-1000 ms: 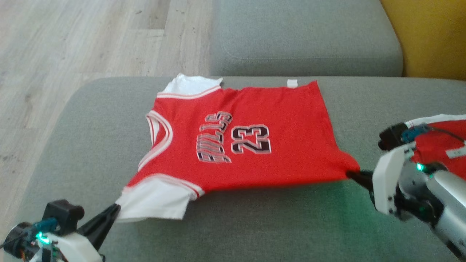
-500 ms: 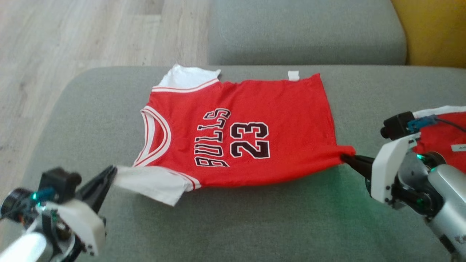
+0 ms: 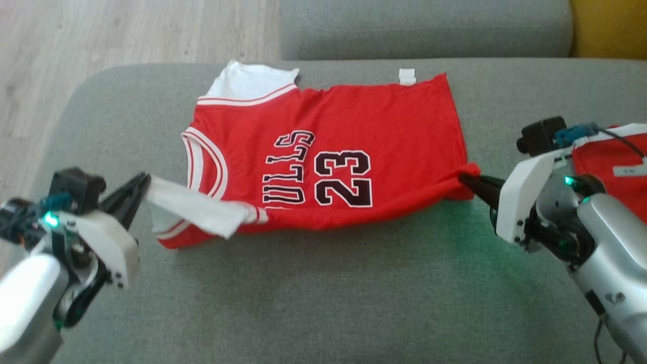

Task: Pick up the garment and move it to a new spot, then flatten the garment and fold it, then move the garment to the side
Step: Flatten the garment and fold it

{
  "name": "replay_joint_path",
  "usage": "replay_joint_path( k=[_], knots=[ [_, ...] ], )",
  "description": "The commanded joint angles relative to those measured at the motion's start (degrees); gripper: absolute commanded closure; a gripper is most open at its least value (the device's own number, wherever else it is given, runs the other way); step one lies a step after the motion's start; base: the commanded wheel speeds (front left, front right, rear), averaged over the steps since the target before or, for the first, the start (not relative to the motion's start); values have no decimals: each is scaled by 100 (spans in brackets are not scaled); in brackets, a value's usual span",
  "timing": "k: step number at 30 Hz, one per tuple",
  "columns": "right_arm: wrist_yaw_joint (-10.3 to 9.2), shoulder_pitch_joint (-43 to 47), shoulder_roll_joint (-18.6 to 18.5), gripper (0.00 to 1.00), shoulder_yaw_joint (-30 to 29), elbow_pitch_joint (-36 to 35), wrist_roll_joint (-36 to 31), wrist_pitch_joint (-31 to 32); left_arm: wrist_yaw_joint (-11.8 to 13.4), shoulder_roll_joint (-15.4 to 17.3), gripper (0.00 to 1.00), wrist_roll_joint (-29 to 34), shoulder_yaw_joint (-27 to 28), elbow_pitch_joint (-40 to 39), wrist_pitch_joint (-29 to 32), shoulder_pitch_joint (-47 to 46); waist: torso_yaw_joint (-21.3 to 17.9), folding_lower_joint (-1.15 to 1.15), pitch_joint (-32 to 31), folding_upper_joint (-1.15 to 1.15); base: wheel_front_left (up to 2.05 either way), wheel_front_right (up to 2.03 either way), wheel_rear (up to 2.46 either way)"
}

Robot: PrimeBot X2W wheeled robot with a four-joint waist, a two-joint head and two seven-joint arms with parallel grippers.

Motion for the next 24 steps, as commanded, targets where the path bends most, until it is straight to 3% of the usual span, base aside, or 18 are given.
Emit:
replay_joint_path(
  k=[1, 12, 24],
  knots=[
    [37, -258, 14, 100, -75, -49, -87, -9, -60, 157, 100, 81, 254, 35, 12, -549, -1, -1, 104, 0, 0, 0, 0],
    [37, -849, 340, 100, -101, 516, -405, -253, -424, -352, 100, 434, -107, 1259, -39, -1687, -64, -1, 508, 0, 0, 0, 0],
    [37, -1223, 517, 100, 162, 942, -399, -412, -556, -792, 100, 611, -346, 2509, -436, -2516, -171, -1, 810, 0, 0, 0, 0]
  ],
)
